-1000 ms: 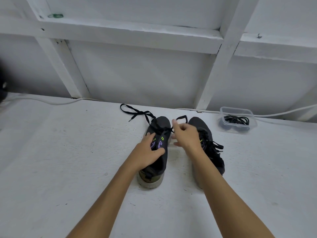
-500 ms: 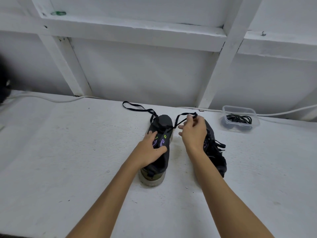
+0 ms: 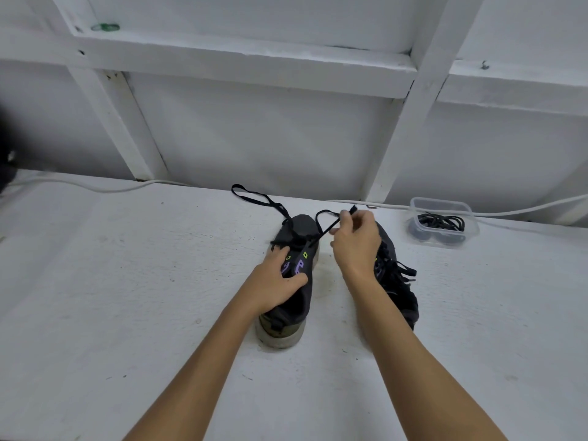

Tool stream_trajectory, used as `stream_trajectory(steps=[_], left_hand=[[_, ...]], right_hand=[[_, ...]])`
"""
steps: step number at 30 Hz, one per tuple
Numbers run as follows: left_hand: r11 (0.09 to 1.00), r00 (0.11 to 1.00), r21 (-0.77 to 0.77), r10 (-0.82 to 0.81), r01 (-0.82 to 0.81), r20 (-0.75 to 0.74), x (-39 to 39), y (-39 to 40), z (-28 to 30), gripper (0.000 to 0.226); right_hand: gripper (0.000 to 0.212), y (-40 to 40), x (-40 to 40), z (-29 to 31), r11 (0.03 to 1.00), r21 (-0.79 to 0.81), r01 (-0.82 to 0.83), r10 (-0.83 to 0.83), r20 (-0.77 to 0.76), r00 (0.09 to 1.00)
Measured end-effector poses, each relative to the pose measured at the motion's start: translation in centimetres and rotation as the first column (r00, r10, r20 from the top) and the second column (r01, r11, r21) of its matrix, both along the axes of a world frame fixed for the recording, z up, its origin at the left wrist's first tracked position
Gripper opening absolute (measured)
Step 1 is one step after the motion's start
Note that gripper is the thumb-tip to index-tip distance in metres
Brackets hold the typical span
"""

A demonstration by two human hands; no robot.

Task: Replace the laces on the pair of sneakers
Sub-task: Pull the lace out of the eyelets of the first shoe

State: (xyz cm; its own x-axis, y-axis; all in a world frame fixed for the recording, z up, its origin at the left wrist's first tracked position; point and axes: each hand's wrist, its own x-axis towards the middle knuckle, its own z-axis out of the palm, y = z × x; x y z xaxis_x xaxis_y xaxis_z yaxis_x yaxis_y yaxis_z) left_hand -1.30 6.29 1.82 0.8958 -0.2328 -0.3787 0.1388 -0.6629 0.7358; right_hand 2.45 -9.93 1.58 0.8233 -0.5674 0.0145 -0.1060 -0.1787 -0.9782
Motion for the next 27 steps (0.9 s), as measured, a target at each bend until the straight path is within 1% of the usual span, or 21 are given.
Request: stream_trajectory(steps=[1,2,4,5,7,8,10,12,13,14,16,17,18,20,23,25,27], left_hand=[[1.0,1.0,-0.002,0.003,-0.003,0.001,0.0,0.0,0.0,0.079],[1.0,1.0,-0.001,0.003,-0.003,0.001,0.0,0.0,0.0,0.079],[1.0,1.0,0.005,0.002,-0.002,0.006,0.0,0.0,0.1,0.078],[1.0,1.0,0.009,0.0,0.0,0.01,0.0,0.0,0.1,0.078],[1.0,1.0,0.017,-0.001,0.001,0.012,0.1,0.0,0.2,0.077],[1.0,1.0,0.019,0.001,-0.001,0.011,0.1,0.0,0.1,0.077],[1.0,1.0,0.022,0.001,-0.002,0.012,0.1,-0.1,0.2,0.076],[1.0,1.0,0.019,0.0,0.0,0.015,0.1,-0.1,0.1,0.076],[1.0,1.0,0.014,0.001,-0.001,0.015,0.1,-0.1,0.1,0.076],[1.0,1.0,0.01,0.0,-0.001,0.01,0.1,-0.1,0.1,0.078],[1.0,1.0,0.008,-0.005,0.005,0.0,0.0,-0.1,0.1,0.079],[1.0,1.0,0.009,-0.005,0.005,-0.006,0.0,-0.1,0.1,0.08],[1.0,1.0,0.01,-0.002,0.002,-0.01,0.1,-0.1,0.0,0.08],[1.0,1.0,0.001,-0.001,0.001,-0.013,0.0,0.0,0.0,0.081],[1.0,1.0,0.001,-0.005,0.005,-0.007,0.0,0.1,-0.1,0.081],[1.0,1.0,0.01,-0.007,0.007,-0.004,0.1,0.1,-0.1,0.08],[1.0,1.0,0.016,-0.007,0.007,-0.001,0.0,0.0,0.0,0.08]], right_hand=[[0.017,0.0,0.2,0.3,1.0,0.014,0.023,-0.023,0.008,1.0],[0.022,0.1,0.3,0.3,1.0,0.022,0.006,-0.005,-0.01,1.0],[0.036,0.4,0.2,0.1,0.995,0.017,-0.103,0.105,-0.134,0.986],[0.041,0.6,0.0,0.0,0.985,0.011,-0.173,0.172,-0.207,0.963],[0.04,0.9,-0.9,-0.5,0.955,0.004,-0.295,0.282,-0.312,0.907],[0.035,0.9,-1.2,-0.8,0.943,-0.02,-0.333,0.309,-0.32,0.896],[0.023,0.7,-1.4,-1.4,0.915,-0.125,-0.383,0.331,-0.308,0.892],[0.02,0.5,-1.4,-1.5,0.893,-0.211,-0.397,0.322,-0.316,0.892],[0.02,0.4,-1.3,-1.3,0.907,-0.22,-0.36,0.293,-0.286,0.912],[0.019,0.4,-1.1,-1.1,0.938,-0.197,-0.285,0.242,-0.217,0.946],[0.017,0.3,-0.9,-0.3,0.992,-0.093,-0.086,0.081,-0.06,0.995],[0.016,0.4,-0.7,0.1,0.999,-0.042,-0.014,0.014,-0.017,1.0],[0.017,0.4,-0.6,0.2,1.0,-0.007,0.017,-0.017,-0.001,1.0],[0.024,0.6,-0.5,-0.2,0.999,0.024,-0.03,0.031,-0.05,0.998],[0.035,0.7,-1.1,-1.1,0.975,0.029,-0.22,0.221,-0.233,0.947],[0.029,0.8,-1.7,-1.6,0.951,0.018,-0.308,0.3,-0.283,0.911],[0.02,0.9,-1.7,-1.9,0.937,-0.067,-0.344,0.314,-0.278,0.908]])
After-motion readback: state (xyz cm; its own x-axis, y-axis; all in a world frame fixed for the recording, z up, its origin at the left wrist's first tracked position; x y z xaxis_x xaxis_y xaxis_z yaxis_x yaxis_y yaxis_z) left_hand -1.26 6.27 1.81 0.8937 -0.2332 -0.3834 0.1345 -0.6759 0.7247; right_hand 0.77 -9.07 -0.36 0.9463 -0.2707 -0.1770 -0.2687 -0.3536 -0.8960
